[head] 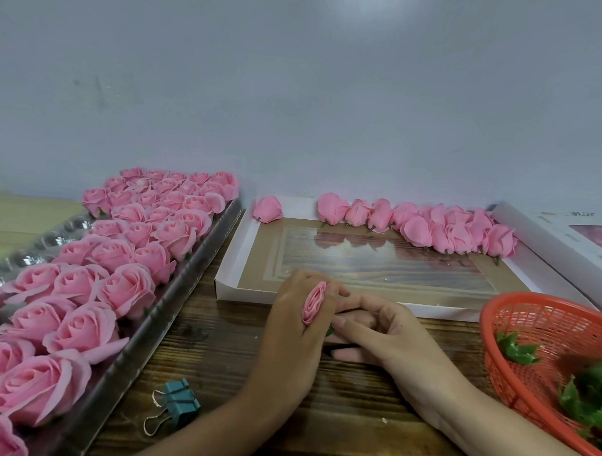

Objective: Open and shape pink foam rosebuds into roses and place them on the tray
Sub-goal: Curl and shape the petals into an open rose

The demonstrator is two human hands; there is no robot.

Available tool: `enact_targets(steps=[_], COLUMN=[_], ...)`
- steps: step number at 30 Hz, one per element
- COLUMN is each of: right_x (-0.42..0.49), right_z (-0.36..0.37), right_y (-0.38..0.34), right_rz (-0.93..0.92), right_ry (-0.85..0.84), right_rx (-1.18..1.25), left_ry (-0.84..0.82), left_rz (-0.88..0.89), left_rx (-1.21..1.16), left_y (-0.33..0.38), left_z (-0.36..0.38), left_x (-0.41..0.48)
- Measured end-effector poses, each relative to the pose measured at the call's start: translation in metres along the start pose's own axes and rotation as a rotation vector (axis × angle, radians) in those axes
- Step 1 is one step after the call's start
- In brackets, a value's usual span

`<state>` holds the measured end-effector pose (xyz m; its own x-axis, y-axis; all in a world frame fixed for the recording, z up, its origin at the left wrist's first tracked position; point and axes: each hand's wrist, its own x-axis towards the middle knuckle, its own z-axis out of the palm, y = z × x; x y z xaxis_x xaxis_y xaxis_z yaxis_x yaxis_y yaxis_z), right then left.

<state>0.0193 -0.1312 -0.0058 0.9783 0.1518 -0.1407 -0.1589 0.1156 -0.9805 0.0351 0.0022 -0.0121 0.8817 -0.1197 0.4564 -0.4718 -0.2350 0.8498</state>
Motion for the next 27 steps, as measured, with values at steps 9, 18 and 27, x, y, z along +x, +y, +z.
enact_targets(steps=[9,18,27], right_x=[0.0011,0.0021,0.0022], right_z=[-0.0012,-0.0016,-0.0009], right_y=[0.0016,0.0026,0.0016], right_rz=[0.002,0.009,0.03], right_ry=[0.004,0.018,0.025], right_rx=[0.016,0.041,0.049], left_ry=[-0.045,-0.032,0.016], left_rz=[0.014,0.003,0.054], left_rx=[0.024,-0.006,0.004], left_y=[-0.0019,-0.0017,0.0011], left_z=[0.0012,0.0004,0.0002], left_x=[0.0008,0.0003,-0.0009])
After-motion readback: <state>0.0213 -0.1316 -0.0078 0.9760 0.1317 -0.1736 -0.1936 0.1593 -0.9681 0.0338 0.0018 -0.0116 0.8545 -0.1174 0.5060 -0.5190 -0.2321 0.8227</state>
